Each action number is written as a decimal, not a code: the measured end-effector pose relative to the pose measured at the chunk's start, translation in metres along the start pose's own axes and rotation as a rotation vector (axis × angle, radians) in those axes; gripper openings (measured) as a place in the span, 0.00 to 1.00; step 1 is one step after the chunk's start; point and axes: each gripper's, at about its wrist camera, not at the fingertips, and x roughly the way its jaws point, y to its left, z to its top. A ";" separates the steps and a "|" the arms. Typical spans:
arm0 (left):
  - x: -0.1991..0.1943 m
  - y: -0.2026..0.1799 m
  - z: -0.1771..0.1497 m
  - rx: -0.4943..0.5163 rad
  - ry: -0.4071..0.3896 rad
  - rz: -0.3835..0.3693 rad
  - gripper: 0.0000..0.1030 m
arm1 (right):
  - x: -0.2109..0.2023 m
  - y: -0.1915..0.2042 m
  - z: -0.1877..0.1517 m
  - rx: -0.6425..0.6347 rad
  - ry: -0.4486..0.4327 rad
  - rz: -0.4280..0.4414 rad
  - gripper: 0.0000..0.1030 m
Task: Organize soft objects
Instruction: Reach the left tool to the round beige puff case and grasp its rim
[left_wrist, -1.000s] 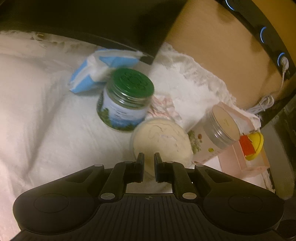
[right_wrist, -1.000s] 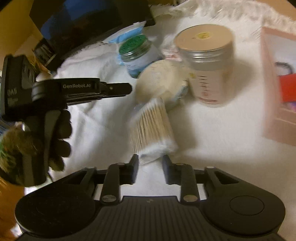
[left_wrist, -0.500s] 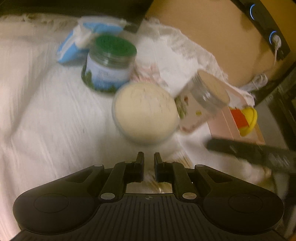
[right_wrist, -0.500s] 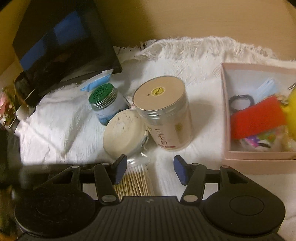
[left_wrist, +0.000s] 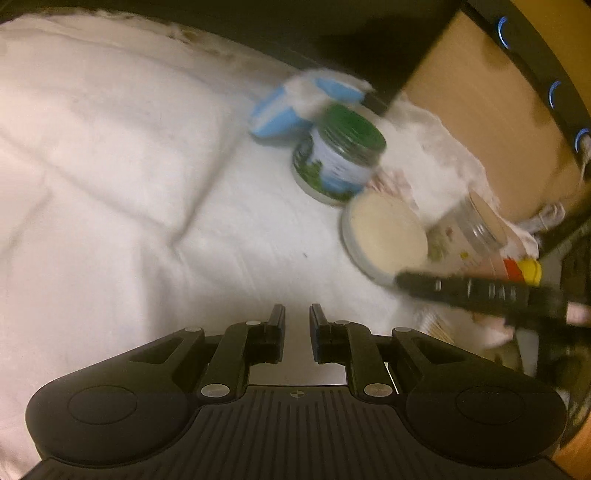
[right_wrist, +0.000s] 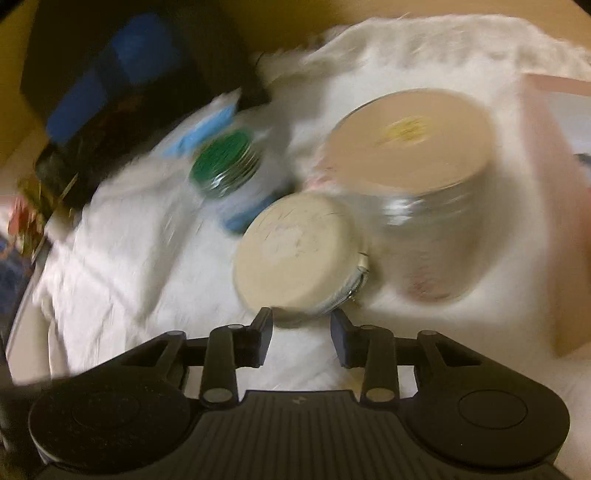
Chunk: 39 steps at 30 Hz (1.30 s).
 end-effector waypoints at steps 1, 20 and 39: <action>-0.002 0.001 0.003 0.002 -0.009 0.000 0.15 | 0.001 0.007 -0.004 -0.033 0.015 0.015 0.28; 0.008 0.000 0.013 0.050 -0.025 -0.020 0.15 | 0.085 0.100 0.083 -0.680 0.144 -0.633 0.11; 0.006 -0.077 0.011 0.385 -0.066 0.052 0.15 | -0.054 0.048 -0.001 -0.432 -0.088 -0.294 0.59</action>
